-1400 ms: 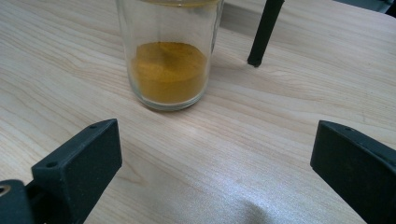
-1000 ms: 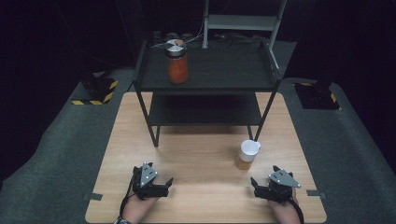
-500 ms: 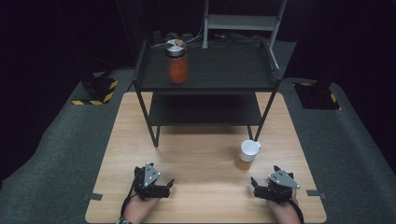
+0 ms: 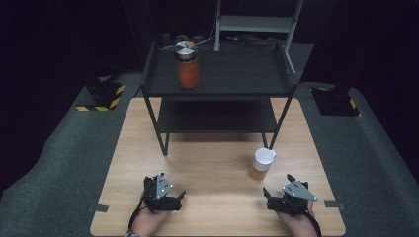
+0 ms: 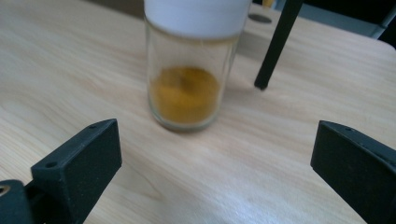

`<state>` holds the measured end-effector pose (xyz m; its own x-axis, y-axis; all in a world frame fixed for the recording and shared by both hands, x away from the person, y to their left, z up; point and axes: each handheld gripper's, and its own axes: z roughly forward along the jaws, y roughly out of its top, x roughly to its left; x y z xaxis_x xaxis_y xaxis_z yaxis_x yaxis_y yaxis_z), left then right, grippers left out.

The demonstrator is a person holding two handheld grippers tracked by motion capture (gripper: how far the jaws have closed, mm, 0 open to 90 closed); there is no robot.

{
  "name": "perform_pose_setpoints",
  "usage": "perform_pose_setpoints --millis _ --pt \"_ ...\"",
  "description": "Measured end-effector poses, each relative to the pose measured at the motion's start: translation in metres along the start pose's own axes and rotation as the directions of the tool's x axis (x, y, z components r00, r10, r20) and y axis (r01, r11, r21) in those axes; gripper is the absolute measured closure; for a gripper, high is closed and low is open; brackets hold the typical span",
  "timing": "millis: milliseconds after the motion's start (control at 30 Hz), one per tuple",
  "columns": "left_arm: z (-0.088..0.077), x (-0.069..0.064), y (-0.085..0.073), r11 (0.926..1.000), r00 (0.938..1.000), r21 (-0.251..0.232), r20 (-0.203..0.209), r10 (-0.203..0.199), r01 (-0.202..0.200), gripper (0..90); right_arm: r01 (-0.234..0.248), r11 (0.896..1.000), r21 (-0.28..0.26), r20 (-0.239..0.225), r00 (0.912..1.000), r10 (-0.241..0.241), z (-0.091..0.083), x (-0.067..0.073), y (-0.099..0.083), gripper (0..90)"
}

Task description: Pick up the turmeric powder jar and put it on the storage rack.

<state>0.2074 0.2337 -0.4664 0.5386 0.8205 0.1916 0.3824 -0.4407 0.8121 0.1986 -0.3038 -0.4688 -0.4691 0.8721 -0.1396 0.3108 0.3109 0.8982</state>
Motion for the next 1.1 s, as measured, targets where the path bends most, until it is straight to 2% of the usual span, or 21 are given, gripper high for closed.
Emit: perform_pose_setpoints --millis 233,433,533,633,700,1100 --pt "-0.001 0.002 -0.002 0.9999 0.9999 -0.009 0.005 -0.01 0.01 0.8 -0.009 0.998 -0.061 -0.003 1.0 0.009 -0.005 0.009 0.005 0.5" --pt "-0.001 0.002 -0.002 0.9999 1.0 -0.009 0.008 -0.005 0.005 0.8 -0.004 0.996 -0.084 -0.016 0.9999 0.003 -0.005 0.014 0.008 0.1" --pt "-0.001 0.002 -0.003 0.9999 0.9999 -0.013 0.012 0.0 0.001 0.8 -0.014 0.995 -0.097 0.006 0.9999 0.015 -0.004 0.02 0.009 0.0" --pt "-0.001 0.002 -0.002 1.0 0.9999 -0.01 0.015 0.0 0.0 0.8 -0.018 0.994 -0.104 0.008 0.9998 0.019 -0.003 0.021 0.01 0.0" --pt "-0.001 0.002 -0.002 0.9999 0.9998 -0.01 0.018 0.0 0.0 0.9 -0.016 0.995 -0.101 -0.001 0.9999 0.016 -0.002 0.02 0.012 0.1" --pt "-0.002 0.007 -0.004 0.9998 0.9993 -0.02 0.037 -0.004 0.004 0.8 -0.012 0.998 -0.06 0.011 0.9999 0.013 0.016 0.018 0.02 0.4"
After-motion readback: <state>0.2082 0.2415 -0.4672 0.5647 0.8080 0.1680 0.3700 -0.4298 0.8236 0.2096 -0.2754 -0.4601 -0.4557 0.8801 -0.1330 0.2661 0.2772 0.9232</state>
